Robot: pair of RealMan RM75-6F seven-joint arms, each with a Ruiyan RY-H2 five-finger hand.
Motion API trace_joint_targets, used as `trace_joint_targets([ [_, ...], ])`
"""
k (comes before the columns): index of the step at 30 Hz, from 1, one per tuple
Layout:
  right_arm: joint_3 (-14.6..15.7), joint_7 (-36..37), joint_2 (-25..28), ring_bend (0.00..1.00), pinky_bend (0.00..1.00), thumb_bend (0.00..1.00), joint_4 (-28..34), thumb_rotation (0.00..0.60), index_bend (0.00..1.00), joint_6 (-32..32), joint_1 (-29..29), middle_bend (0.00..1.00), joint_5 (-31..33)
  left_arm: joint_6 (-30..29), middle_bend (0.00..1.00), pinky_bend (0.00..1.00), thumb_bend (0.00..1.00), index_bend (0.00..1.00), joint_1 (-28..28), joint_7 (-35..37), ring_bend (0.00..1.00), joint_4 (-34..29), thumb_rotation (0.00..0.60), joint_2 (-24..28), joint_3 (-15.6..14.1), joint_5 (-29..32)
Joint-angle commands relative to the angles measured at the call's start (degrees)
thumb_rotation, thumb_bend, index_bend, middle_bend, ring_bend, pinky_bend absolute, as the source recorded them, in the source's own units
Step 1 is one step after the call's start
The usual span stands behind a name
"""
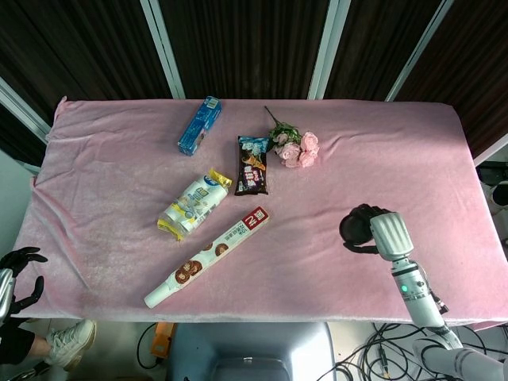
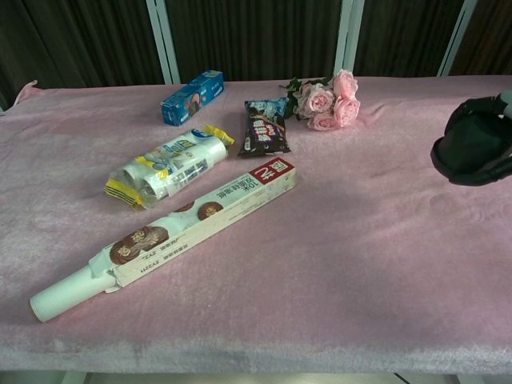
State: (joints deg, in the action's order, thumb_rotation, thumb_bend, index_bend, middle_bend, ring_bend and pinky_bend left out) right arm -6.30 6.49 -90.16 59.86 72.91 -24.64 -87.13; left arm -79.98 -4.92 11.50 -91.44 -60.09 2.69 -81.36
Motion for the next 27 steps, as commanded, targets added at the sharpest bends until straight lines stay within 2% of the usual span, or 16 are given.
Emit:
trace_joint_targets([
  [1, 1.67, -5.32, 0.11, 0.58, 0.69, 0.13, -1.16, 0.6, 0.64, -6.91, -1.03, 0.59, 2.97, -0.02, 0.23, 0.37, 0.48, 0.39, 0.03, 0.09, 0.19, -0.01, 0.6, 0.05, 0.03, 0.06],
  [6, 2.3, -5.52, -0.68, 0.53, 0.64, 0.13, -2.84, 0.6, 0.6, -10.06, -1.41, 0.55, 4.09, -0.17, 0.23, 0.37, 0.48, 0.39, 0.11, 0.26, 0.19, -0.01, 0.6, 0.11, 0.08, 0.08],
  [14, 3.19, -4.54, -1.47, 0.41, 0.54, 0.13, -4.93, 0.6, 0.54, -11.62, -1.51, 0.46, 4.05, -0.2, 0.23, 0.37, 0.48, 0.39, 0.12, 0.29, 0.19, -0.01, 0.6, 0.13, 0.1, 0.07],
  [17, 3.54, -3.64, -1.27, 0.34, 0.47, 0.13, -4.98, 0.6, 0.45, -11.73, -1.51, 0.4, 3.66, -0.29, 0.23, 0.37, 0.48, 0.39, 0.12, 0.46, 0.19, 0.05, 0.6, 0.12, 0.1, -0.1],
  [22, 4.27, -2.45, -0.09, 0.11, 0.26, 0.13, -3.97, 0.6, 0.17, -12.46, -1.55, 0.2, 3.15, -0.56, 0.23, 0.37, 0.48, 0.39, 0.19, 0.51, 0.19, 0.09, 0.6, 0.12, 0.05, -0.39],
  [25, 4.52, -2.19, 1.06, 0.01, 0.19, 0.13, -2.56, 0.6, 0.03, -12.97, -1.52, 0.08, 3.18, -0.6, 0.23, 0.37, 0.48, 0.39, 0.21, 0.58, 0.19, 0.11, 0.6, 0.12, 0.04, -0.42],
  [27, 4.51, -2.05, 1.65, 0.0, 0.18, 0.13, -1.74, 0.6, 0.0, -12.73, -1.4, 0.04, 3.14, -0.56, 0.23, 0.37, 0.48, 0.39, 0.21, 0.58, 0.19, 0.11, 0.6, 0.12, 0.03, -0.4],
])
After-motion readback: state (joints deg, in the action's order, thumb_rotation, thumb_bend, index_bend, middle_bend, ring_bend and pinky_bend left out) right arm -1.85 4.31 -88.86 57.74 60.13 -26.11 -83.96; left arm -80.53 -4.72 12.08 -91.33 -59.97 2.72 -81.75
